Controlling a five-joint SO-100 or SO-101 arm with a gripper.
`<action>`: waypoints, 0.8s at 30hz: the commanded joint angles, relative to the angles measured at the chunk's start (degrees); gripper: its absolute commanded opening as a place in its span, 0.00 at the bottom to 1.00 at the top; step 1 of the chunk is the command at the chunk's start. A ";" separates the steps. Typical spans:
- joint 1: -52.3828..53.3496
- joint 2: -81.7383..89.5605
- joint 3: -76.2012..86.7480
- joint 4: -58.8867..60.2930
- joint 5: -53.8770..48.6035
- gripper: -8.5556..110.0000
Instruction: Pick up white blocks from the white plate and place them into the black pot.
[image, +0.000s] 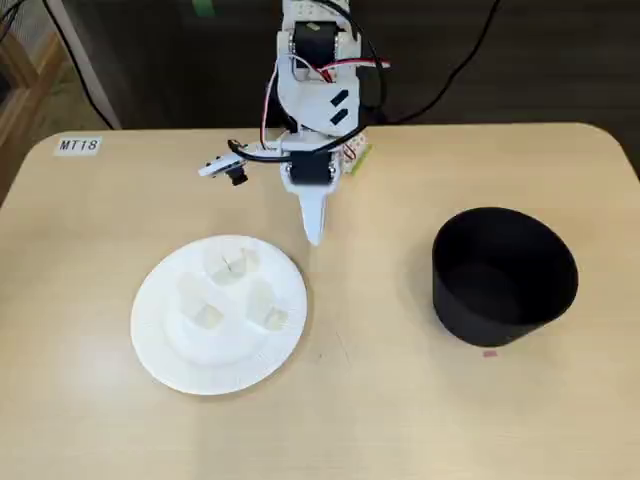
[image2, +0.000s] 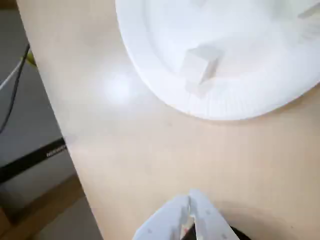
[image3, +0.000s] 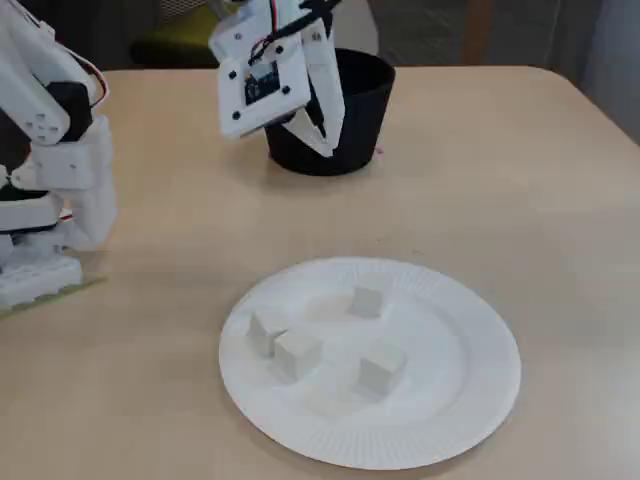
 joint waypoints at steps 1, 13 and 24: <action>6.68 -5.71 -9.40 5.01 1.14 0.05; 19.34 -16.52 -18.37 6.15 0.44 0.21; 21.01 -31.38 -26.89 11.60 -1.23 0.33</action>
